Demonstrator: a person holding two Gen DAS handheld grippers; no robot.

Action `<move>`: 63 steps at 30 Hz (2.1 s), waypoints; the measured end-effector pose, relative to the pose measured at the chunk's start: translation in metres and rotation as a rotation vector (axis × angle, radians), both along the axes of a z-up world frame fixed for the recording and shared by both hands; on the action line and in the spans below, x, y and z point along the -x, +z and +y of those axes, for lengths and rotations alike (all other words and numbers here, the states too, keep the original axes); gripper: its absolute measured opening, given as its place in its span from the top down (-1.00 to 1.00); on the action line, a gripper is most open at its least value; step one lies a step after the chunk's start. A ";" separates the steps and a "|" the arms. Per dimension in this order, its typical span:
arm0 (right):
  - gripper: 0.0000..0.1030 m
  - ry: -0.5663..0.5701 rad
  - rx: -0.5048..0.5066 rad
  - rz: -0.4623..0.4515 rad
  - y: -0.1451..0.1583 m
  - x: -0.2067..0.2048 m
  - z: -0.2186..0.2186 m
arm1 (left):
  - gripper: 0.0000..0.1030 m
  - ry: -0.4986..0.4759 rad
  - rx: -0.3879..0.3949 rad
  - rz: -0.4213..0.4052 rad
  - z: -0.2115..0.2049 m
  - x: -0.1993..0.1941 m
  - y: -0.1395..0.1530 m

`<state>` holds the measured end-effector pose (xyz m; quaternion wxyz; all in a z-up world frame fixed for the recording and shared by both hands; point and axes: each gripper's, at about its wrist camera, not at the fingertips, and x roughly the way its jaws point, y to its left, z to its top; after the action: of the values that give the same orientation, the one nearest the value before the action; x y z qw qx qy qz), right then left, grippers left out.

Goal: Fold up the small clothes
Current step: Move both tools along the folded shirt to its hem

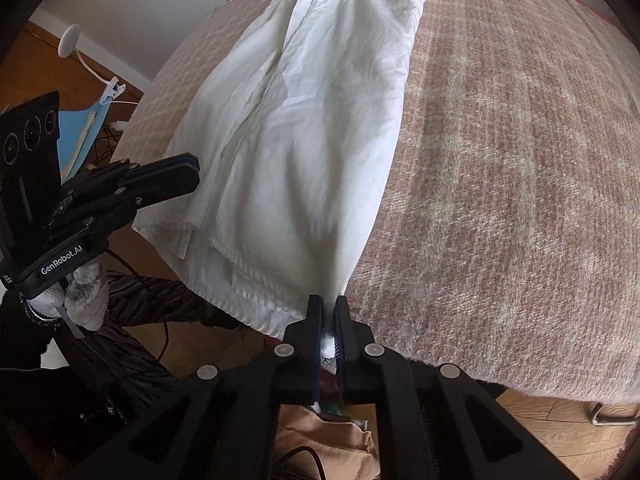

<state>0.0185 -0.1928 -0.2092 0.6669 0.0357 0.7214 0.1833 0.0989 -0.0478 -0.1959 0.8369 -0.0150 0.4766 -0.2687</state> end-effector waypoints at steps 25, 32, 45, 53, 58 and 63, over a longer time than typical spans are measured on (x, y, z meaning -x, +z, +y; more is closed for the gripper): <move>0.42 0.033 0.159 -0.434 -0.024 -0.253 0.080 | 0.82 0.230 0.000 -0.032 0.089 -0.027 -0.018; 0.46 0.074 0.209 -0.374 -0.054 -0.259 0.085 | 0.82 0.180 -0.020 0.015 0.087 -0.042 -0.027; 0.41 0.230 0.034 -0.444 -0.007 -0.194 0.153 | 0.81 0.221 0.005 0.014 0.096 -0.025 -0.019; 0.45 0.327 0.109 -0.383 -0.037 -0.176 0.182 | 0.25 0.242 -0.029 -0.016 0.105 -0.014 -0.006; 0.40 0.238 0.086 -0.345 -0.019 -0.173 0.158 | 0.25 0.255 0.020 0.052 0.117 -0.014 -0.011; 0.31 0.128 0.017 -0.321 0.016 -0.142 0.108 | 0.25 0.245 0.049 0.116 0.118 -0.003 -0.018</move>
<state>0.1602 -0.0844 -0.1934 0.7607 -0.0459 0.6080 0.2225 0.1019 0.0703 -0.2141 0.8339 -0.1090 0.5119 -0.1749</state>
